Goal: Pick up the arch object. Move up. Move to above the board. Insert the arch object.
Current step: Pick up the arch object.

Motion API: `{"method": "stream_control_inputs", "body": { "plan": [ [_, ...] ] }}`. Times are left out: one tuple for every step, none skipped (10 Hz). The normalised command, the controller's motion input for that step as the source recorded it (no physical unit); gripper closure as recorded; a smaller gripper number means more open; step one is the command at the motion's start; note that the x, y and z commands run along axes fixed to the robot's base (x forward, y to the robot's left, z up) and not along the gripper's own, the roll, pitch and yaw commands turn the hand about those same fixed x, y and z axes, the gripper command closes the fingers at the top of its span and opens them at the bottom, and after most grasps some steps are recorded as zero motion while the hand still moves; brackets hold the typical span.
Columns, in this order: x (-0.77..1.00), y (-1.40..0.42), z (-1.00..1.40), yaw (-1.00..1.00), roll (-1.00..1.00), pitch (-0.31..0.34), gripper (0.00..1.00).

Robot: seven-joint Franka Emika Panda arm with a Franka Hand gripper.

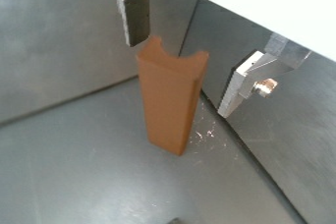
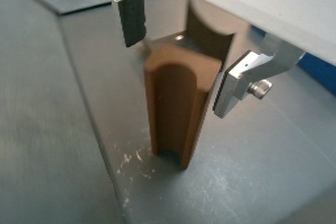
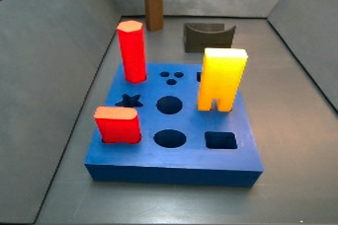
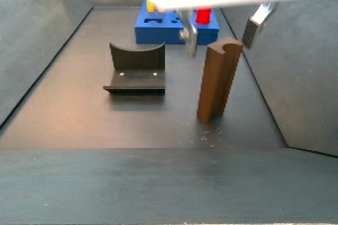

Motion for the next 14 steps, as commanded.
{"method": "stream_control_inputs", "body": {
  "plan": [
    [0.0,0.0,-0.77,0.63,0.05,-0.084,0.0],
    [-0.07,0.05,-0.3,0.3,0.0,-0.047,0.0],
    [0.0,0.0,0.0,0.0,0.0,0.0,1.0],
    [0.0,0.0,0.0,0.0,0.0,0.0,1.0],
    [0.0,0.0,0.0,0.0,0.0,0.0,1.0],
    [0.0,0.0,0.0,0.0,0.0,0.0,1.0],
    [0.0,0.0,0.0,0.0,0.0,0.0,1.0],
    [0.0,0.0,0.0,0.0,0.0,0.0,1.0],
    [0.0,0.0,0.0,0.0,0.0,0.0,1.0],
    [0.0,0.0,0.0,0.0,0.0,0.0,1.0],
    [0.0,0.0,0.0,0.0,0.0,0.0,1.0],
    [0.0,0.0,0.0,0.0,0.0,0.0,1.0],
    [0.0,0.0,0.0,0.0,0.0,0.0,1.0],
    [0.0,0.0,0.0,0.0,0.0,0.0,1.0]
  ]
}}
